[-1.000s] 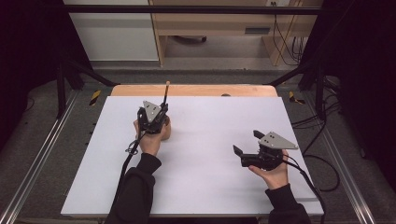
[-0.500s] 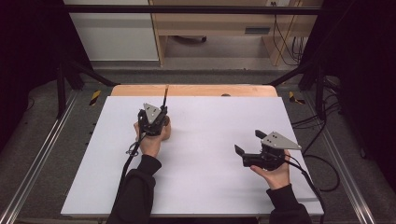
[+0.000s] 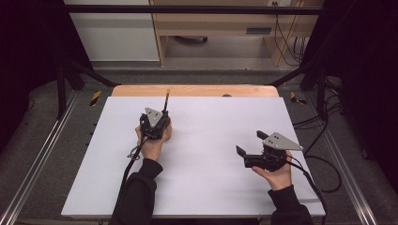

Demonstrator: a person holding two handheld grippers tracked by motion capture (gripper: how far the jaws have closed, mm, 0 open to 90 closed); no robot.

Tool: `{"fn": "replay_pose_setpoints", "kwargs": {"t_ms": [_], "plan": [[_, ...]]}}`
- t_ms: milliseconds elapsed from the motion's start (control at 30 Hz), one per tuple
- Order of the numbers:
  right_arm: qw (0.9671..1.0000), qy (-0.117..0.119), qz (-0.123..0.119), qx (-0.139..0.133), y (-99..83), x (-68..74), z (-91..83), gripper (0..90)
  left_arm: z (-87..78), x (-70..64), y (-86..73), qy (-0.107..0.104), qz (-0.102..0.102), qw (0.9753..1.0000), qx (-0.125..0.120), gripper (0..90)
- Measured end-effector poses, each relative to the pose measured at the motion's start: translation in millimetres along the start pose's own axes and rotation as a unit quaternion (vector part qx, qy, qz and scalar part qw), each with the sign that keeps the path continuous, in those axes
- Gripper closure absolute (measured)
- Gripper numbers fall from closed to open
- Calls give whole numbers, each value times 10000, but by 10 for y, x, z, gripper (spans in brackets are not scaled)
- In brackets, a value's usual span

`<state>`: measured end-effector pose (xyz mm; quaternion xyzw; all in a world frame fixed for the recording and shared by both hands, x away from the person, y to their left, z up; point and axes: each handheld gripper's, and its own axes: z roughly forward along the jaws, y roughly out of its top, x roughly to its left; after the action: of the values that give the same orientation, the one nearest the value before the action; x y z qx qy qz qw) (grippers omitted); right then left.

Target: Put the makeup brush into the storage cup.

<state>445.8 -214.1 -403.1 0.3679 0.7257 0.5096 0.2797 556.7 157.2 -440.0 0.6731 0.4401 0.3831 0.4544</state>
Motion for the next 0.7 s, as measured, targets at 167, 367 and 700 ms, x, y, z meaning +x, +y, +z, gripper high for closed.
{"fn": "replay_pose_setpoints", "kwargs": {"t_ms": [167, 367, 700], "plan": [[10000, 10, 5, 15, -1, 1, 4, 77, 7, 2, -44, 22, 2, 10000, 81, 833], [10000, 14, 7, 19, -1, 3, 5, 77, 7, -17, -57, 48, 39, 9998, 198, 832], [10000, 36, 26, -16, 10, 0, -20, 77, -24, -34, -57, 48, 50, 9995, 309, 824]]}}
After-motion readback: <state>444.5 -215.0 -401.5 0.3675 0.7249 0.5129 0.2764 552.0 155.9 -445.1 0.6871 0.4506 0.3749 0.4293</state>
